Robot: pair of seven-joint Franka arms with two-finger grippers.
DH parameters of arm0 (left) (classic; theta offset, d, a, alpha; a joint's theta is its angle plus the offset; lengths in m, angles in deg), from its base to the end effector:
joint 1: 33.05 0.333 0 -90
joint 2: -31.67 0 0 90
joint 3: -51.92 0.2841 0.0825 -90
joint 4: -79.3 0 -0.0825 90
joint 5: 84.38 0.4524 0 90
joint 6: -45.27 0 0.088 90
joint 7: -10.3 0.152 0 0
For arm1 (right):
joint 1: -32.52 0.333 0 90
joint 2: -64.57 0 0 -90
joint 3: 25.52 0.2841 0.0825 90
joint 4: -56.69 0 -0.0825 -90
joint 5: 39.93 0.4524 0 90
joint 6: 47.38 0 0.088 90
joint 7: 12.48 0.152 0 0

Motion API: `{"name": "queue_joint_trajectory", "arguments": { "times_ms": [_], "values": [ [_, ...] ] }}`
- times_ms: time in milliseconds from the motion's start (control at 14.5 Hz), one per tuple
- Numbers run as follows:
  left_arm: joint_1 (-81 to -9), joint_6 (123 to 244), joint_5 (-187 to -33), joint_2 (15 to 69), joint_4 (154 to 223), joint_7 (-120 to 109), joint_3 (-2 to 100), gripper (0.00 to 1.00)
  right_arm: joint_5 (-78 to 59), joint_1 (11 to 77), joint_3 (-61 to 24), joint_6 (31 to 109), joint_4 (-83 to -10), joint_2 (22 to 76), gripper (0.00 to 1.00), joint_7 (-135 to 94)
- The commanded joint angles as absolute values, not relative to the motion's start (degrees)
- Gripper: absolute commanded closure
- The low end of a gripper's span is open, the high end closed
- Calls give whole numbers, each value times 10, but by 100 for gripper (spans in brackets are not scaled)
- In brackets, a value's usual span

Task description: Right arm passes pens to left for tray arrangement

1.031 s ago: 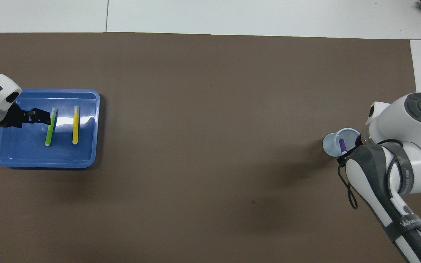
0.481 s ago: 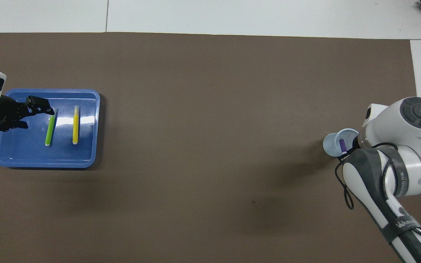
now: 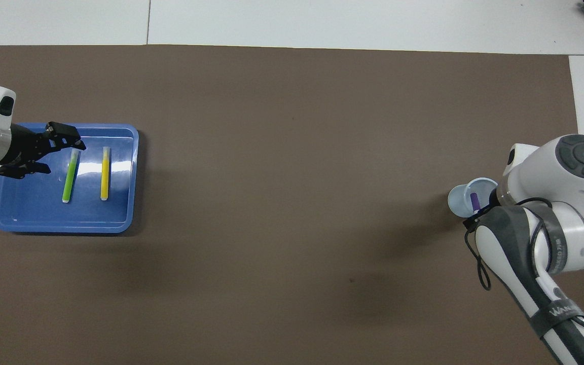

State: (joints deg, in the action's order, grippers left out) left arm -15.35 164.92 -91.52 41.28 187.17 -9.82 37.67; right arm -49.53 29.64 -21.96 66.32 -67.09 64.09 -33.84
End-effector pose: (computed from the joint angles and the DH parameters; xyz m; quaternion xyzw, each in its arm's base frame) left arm 0.6617 0.0305 0.3196 0.9690 0.2346 0.0098 0.0775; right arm 0.5649 -0.0106 0.2656 0.9662 0.2295 -0.1033 0.0553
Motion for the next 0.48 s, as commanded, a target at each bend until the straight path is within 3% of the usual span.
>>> {"name": "queue_joint_trajectory", "arguments": {
  "times_ms": [0,138,413],
  "values": [
    [-167,1634,-920,401,1874,-104,383,0,-507,287,-214,671,-671,648,28,-349],
    [-174,1634,-920,392,1877,-104,383,0,-508,286,-214,678,-664,646,40,-349],
    [-178,1634,-919,390,1876,-104,382,0,-508,285,-214,696,-666,644,50,-349]
  ]
}}
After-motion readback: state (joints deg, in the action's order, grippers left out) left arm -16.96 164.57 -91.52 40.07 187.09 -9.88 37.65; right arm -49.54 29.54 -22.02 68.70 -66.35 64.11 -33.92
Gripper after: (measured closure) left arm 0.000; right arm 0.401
